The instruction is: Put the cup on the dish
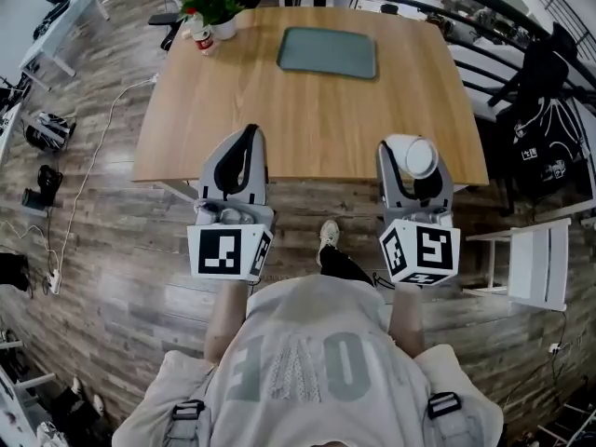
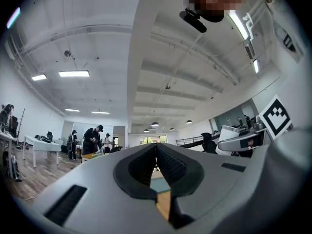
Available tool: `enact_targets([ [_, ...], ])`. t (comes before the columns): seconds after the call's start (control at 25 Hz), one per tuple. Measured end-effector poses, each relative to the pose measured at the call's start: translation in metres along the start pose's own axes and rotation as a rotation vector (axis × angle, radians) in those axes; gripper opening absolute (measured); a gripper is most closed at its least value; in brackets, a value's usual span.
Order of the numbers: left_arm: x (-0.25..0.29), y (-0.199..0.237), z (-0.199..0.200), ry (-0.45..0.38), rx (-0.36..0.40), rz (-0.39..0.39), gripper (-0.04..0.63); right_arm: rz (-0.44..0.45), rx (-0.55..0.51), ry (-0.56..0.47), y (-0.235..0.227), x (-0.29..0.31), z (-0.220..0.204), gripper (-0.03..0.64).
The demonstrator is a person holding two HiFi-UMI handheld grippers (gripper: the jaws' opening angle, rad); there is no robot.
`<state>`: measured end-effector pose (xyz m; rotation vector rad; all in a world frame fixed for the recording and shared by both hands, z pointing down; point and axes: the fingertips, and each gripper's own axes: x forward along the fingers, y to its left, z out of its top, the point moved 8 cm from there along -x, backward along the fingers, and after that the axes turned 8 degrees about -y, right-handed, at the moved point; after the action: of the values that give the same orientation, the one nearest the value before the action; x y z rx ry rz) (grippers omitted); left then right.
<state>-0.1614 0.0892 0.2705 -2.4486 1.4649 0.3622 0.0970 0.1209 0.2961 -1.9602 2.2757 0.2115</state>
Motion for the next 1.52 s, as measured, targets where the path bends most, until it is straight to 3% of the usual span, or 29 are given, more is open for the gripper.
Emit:
enact_targets([
  [0.32,0.125,-0.005,-0.060,0.065,-0.007,0.023,0.009,0.064,-0.021,0.071,-0.078,0.096,-0.030,0.261],
  [0.56,0.169,-0.001,-0.089,0.129,-0.007,0.043,0.009,0.073,-0.012,0.079,-0.109,0.145,-0.041,0.261],
  [0.84,0.203,0.017,-0.096,0.116,0.013,0.079,0.009,0.101,-0.018,0.088,-0.114,0.183,-0.047,0.261],
  [1.28,0.265,0.056,-0.100,0.035,0.022,0.065,0.009,0.109,-0.041,0.077,-0.112,0.260,-0.049,0.261],
  [1.52,0.270,0.064,-0.113,0.063,0.021,0.076,0.009,0.115,-0.038,0.101,-0.115,0.287,-0.058,0.261],
])
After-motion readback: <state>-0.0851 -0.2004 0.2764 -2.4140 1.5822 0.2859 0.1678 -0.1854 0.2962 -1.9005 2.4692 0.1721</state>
